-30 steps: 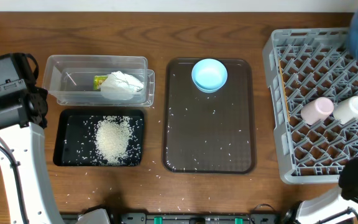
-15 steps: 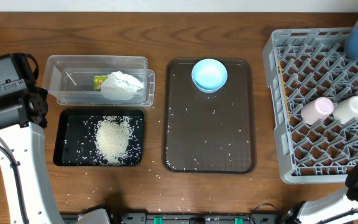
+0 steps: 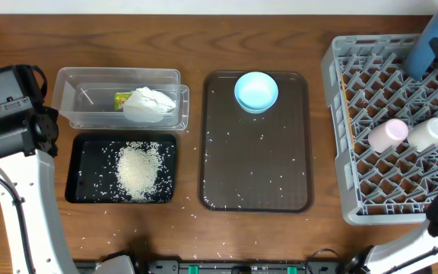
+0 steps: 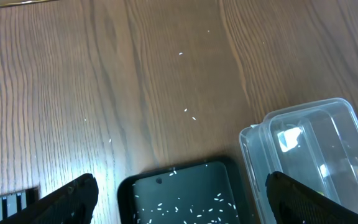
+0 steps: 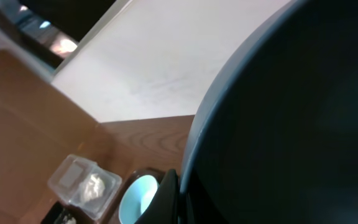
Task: Sort waste into correct bins and load items into the dishwasher rack
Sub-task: 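Lower the blue plate upright into the rack and open the gripper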
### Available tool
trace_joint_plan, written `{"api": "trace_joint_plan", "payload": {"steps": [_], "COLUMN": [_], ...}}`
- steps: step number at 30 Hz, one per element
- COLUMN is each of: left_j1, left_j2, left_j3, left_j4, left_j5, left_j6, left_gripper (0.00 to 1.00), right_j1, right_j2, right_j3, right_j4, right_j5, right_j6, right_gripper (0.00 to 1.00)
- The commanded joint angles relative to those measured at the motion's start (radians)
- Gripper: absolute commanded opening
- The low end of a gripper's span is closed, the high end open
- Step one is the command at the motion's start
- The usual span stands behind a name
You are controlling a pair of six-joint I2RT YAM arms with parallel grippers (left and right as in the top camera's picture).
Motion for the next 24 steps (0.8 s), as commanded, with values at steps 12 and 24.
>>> {"api": "trace_joint_plan", "payload": {"steps": [12,24], "left_j1": [0.003,0.003], "left_j2": [0.002,0.002], "left_j3": [0.003,0.003], "left_j4": [-0.003,-0.003], "left_j5": [-0.009,-0.009], "left_j6": [-0.002,-0.002], "left_gripper": [0.89,0.89], "right_j1": [-0.047,-0.135], "right_j2": [0.086,0.023], "right_j3": [-0.003,-0.003], "right_j4": [0.097,0.093], "right_j5": [-0.035,0.036], "right_j6": [0.231,0.349], "right_gripper": [0.07,0.59]}}
